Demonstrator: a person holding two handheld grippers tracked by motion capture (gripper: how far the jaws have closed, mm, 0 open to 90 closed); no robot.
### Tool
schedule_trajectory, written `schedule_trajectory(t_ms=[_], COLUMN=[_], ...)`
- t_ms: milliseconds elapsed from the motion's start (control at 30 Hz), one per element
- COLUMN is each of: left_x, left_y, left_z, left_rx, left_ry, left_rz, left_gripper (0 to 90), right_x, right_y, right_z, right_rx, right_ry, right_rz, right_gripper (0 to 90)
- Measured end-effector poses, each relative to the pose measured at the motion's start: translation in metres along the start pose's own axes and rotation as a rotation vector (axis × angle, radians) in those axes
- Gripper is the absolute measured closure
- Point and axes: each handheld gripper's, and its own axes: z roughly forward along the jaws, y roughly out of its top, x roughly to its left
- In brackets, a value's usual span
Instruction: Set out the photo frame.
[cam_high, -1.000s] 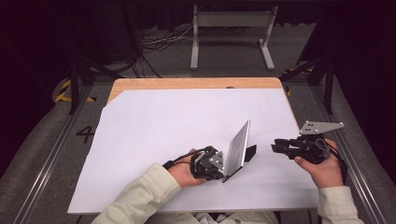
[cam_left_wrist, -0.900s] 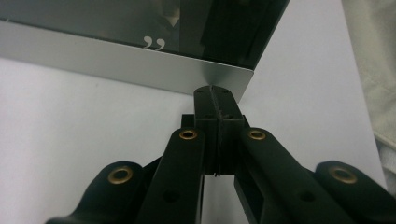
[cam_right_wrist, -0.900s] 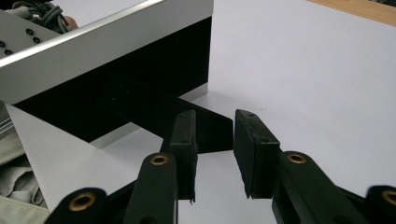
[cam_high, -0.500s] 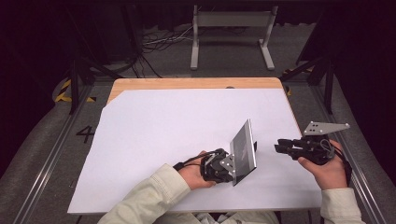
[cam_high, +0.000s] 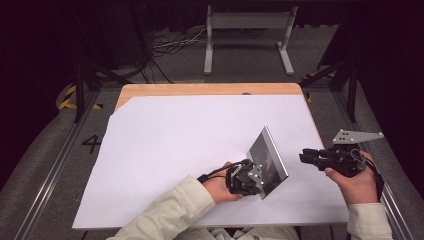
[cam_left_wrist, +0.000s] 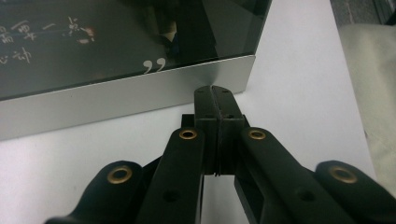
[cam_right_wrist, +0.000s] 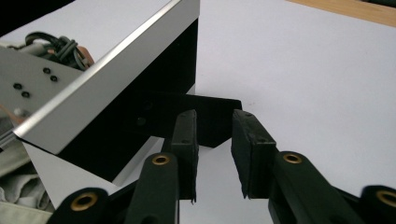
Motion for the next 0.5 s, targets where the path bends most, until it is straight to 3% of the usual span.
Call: schedule_trajectory(t_ms=[333, 500], left_x=[-0.0003, 0.001], left_y=[0.0074, 0.0039], left_z=[0.0102, 0.0089], left_rx=[-0.05, -0.064], left_ry=[0.036, 0.028], left_rz=[-0.031, -0.054], left_gripper=[90.0, 90.0], right_x=[-0.0026, -0.0015], right_y=[-0.0007, 0.0004], right_z=[-0.0043, -0.007], right_rx=[-0.012, -0.029], right_ry=[-0.008, -0.006], right_rz=[0.044, 0.065], right_gripper=[65.8, 61.1])
